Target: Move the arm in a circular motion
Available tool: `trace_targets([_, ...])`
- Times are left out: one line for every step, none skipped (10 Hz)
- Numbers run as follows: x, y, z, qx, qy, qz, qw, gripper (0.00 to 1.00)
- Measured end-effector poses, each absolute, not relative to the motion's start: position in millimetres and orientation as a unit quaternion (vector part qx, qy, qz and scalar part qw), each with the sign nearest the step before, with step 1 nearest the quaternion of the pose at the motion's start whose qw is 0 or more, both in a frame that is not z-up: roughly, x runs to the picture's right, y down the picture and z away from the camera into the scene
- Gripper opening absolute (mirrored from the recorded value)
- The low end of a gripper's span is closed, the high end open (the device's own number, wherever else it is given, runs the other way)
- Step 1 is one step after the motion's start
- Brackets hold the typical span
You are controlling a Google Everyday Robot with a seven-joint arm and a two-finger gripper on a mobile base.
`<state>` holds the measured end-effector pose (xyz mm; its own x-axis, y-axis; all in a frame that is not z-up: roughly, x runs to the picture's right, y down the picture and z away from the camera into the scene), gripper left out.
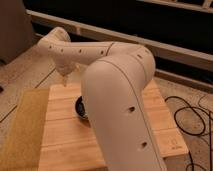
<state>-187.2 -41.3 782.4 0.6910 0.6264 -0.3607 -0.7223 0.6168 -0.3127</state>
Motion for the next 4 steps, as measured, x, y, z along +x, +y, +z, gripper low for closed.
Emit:
trace_targets([-187.9,-31.0,778.9,-0.225,0.105,0.379,0.892,0.65])
trace_targets([-182.9,-13.5,771.8,-0.225,0.105,0.379,0.891,0.65])
trace_targets([-175.3,-3.7,766.6,-0.221,0.108,0.382,0.891,0.65])
trace_targets([-169.1,1.6,764.3,-0.218,0.111,0.383,0.891,0.65])
